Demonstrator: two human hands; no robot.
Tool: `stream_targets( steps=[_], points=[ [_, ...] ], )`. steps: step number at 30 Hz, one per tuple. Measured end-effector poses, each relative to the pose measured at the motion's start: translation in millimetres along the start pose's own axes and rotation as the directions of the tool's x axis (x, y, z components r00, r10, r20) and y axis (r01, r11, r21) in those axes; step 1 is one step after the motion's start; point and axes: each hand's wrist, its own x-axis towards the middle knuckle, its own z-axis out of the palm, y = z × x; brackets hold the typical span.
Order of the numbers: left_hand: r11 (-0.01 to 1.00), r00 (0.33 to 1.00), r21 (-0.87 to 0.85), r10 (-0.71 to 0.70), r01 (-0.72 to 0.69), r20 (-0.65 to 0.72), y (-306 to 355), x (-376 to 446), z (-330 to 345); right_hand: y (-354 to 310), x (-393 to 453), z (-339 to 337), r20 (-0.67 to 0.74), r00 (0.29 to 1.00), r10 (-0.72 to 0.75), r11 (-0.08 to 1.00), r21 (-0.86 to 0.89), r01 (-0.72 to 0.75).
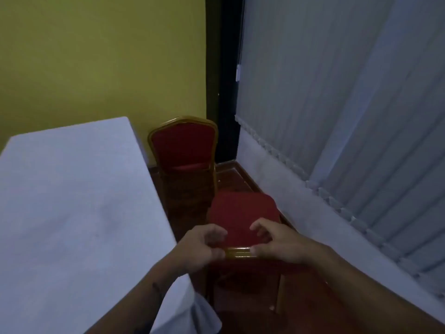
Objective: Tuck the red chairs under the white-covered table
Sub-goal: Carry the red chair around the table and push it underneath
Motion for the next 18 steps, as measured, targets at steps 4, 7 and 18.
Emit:
stream_targets(
  steps=[4,7,18],
  points=[
    [0.966,0.998,0.258,-0.001,-0.014,0.059,-6,8,8,15,-8,2,0.001,1.0,0.026,0.987,-0.159,-0.026],
    [0.906,0.995,0.423,-0.02,-0.025,0.101,-4,19,13,18,-6,6,-0.012,0.999,0.04,0.923,-0.383,-0.041],
    [0.599,0.984,0.8,-0.137,-0.007,0.112,16,39,35,24,8,4,-0.051,0.998,-0.04,0.823,-0.569,0.004]
  ],
)
